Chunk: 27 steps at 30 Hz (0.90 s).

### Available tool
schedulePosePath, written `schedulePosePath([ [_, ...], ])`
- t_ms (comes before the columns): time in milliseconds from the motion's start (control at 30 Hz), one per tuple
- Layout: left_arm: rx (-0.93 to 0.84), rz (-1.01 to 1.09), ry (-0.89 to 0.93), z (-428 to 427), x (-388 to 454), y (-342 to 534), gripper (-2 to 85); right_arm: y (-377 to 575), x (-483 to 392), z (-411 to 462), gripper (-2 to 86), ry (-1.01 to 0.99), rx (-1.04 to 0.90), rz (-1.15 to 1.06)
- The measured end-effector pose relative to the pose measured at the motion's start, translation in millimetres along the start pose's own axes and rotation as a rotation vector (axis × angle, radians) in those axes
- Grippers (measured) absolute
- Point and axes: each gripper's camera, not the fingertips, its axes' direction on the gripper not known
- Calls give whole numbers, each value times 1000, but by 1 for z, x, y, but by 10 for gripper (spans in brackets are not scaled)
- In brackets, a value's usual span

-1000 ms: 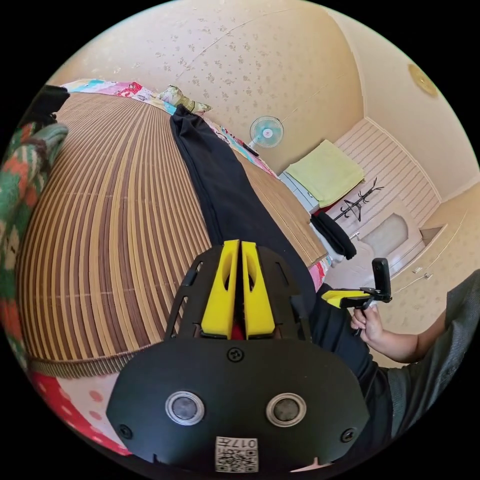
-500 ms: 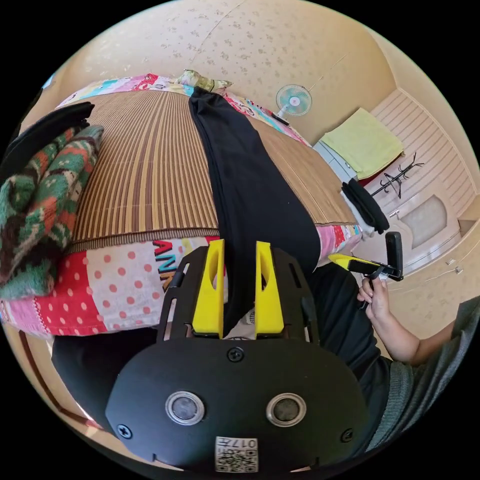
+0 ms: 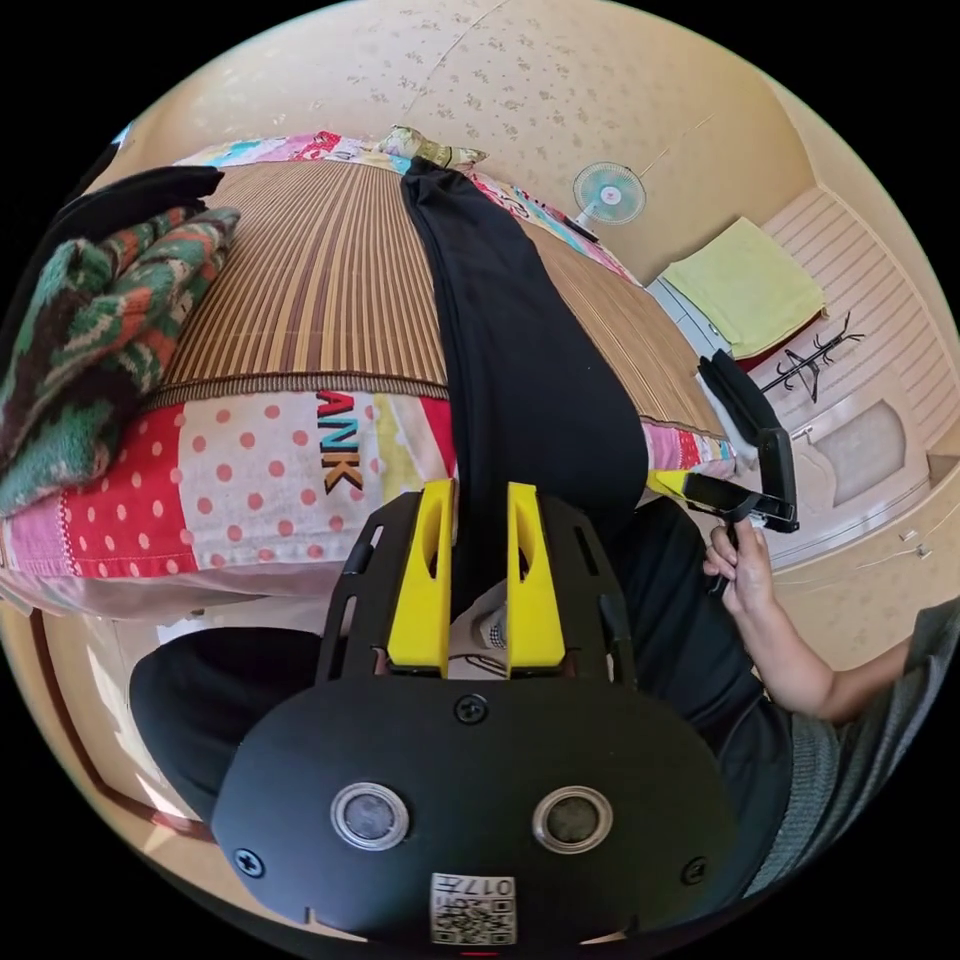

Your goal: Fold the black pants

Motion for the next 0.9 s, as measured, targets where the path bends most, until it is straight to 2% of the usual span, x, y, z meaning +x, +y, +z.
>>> schedulePosePath([
  [200,-157,-8,92,22,-5,-15,83,1,-21,3,125,116,-60,-51],
  [267,-267,27,108,35,-1,-16,82,4,-23,0,120,146,-57,-51],
  [500,-291,142,45,47,24,0,80,14,-12,41,133,92,-233,-8],
  [667,-531,222,24,87,36,16,79,12,-12,64,136,143,-304,-49],
  [900,-435,266,-69,76,46,42,59,6,-21,66,119,211,-306,-128],
])
